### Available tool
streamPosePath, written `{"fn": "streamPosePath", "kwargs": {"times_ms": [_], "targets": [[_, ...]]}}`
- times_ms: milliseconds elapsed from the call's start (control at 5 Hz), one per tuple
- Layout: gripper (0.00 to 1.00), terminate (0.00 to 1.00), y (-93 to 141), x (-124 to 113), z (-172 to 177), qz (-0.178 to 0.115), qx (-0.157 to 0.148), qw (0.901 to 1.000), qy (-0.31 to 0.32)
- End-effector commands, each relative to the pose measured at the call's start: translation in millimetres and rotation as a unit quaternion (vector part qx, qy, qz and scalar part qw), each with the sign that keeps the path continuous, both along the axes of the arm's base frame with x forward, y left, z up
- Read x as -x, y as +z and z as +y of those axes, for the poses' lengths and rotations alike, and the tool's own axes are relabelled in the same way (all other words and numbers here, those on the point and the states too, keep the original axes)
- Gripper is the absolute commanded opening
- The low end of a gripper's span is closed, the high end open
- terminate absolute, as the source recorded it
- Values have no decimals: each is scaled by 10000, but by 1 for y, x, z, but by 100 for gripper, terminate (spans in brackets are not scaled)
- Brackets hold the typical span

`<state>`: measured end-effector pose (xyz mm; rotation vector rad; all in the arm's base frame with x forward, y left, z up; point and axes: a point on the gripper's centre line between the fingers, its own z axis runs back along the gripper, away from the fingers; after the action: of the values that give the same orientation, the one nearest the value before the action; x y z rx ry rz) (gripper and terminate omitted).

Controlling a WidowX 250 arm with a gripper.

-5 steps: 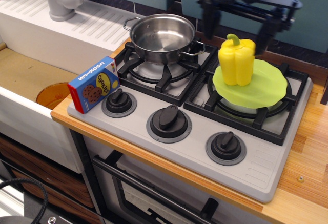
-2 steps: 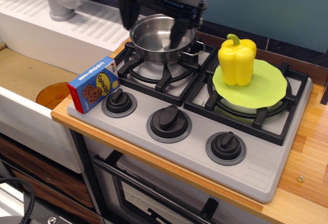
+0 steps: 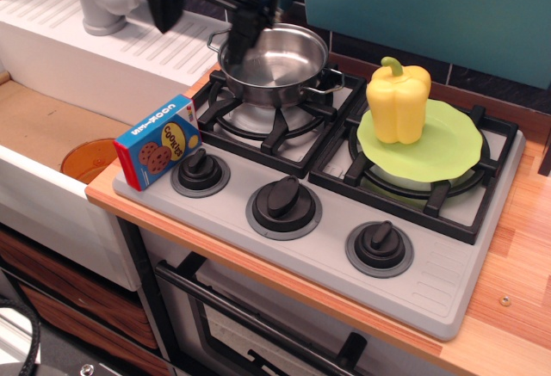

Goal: Put yellowpepper on plate and cookiebox in pot or pan on stove

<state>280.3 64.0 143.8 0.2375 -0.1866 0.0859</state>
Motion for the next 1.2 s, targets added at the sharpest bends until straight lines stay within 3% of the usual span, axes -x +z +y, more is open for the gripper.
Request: {"fn": "streamPosePath", "kwargs": {"times_ms": [0, 400, 1000], "targets": [[100, 0, 3, -9, 29, -120, 28, 9999, 106], [100, 0, -10, -17, 50, -40, 53, 10000, -26], [100, 0, -10, -17, 50, -40, 53, 10000, -26]]}}
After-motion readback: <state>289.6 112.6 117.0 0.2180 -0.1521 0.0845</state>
